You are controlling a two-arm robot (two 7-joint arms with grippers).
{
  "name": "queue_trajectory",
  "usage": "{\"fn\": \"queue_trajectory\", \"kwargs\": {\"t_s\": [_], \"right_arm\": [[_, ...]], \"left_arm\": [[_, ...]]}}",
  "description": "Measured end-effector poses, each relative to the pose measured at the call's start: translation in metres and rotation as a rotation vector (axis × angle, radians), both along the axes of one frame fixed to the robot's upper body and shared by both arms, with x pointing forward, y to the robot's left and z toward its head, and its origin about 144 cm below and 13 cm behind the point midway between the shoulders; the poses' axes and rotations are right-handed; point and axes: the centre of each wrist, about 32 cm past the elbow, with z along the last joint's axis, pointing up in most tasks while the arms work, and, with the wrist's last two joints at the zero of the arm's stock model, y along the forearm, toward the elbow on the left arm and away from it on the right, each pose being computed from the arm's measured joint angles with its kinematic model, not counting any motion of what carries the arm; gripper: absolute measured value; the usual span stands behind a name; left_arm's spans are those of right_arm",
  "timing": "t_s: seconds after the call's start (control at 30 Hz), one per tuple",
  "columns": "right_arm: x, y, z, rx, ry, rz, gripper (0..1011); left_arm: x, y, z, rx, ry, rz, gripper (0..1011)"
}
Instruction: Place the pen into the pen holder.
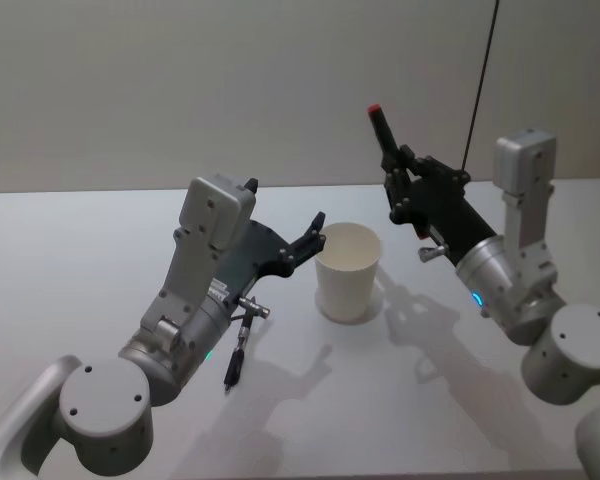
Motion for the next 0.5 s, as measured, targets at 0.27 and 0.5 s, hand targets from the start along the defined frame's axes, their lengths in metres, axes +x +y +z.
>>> {"fn": "queue_trajectory", "kwargs": {"t_s": [0.27, 0.5], "right_arm": [[0.015, 0.006, -0.008, -0.017, -0.028, 0.024, 168], [0.028, 0.012, -0.018, -0.015, -0.037, 0.058, 168]], "left_arm": [[0.0, 0.0, 0.0, 0.0, 0.0, 0.0, 1004], [0.0, 0.0, 0.0, 0.0, 0.0, 0.0, 1004]]}}
